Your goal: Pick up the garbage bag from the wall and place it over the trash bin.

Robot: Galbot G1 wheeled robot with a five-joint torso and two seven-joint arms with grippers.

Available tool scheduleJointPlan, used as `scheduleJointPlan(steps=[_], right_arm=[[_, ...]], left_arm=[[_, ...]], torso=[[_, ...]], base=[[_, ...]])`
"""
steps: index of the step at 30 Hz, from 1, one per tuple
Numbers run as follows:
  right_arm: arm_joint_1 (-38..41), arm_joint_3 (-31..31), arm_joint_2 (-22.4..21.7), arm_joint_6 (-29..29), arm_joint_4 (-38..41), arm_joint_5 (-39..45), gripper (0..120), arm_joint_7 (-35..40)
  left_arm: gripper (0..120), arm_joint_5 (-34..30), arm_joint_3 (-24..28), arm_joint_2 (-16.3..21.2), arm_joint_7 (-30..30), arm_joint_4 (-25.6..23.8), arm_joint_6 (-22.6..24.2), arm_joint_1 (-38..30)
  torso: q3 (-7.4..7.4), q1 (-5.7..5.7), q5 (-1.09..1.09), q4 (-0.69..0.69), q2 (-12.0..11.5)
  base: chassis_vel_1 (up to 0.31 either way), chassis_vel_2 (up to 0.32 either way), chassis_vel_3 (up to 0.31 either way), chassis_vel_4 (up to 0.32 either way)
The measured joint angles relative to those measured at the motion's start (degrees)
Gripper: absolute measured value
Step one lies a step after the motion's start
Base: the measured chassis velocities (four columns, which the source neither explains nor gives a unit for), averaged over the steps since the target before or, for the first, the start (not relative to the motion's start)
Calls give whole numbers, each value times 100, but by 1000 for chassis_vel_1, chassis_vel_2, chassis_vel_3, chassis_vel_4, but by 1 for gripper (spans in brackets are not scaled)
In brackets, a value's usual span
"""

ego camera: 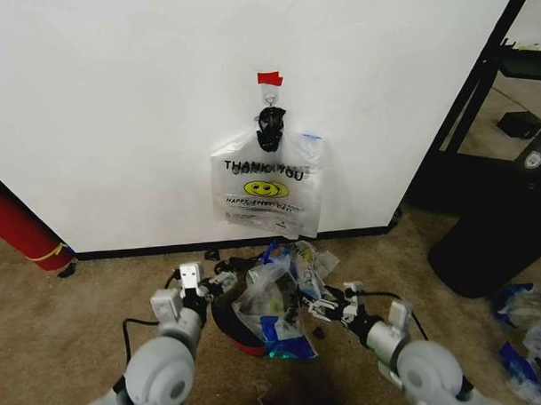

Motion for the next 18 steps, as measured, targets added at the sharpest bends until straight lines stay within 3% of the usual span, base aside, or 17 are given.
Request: scheduleJointPlan(steps=[7, 18], right_arm=[[923, -445, 213, -935, -412, 209, 100, 659], [1355, -550, 346, -1668, -872, 227, 97, 815]], left_arm=[[100, 230, -111, -4, 17, -158, -40, 232], [100, 303, -100, -90, 15, -168, -31, 297]], torso=[[0, 0, 1, -2, 0], [0, 0, 1, -4, 0]], base=[[0, 0, 0, 0], [0, 0, 0, 0]])
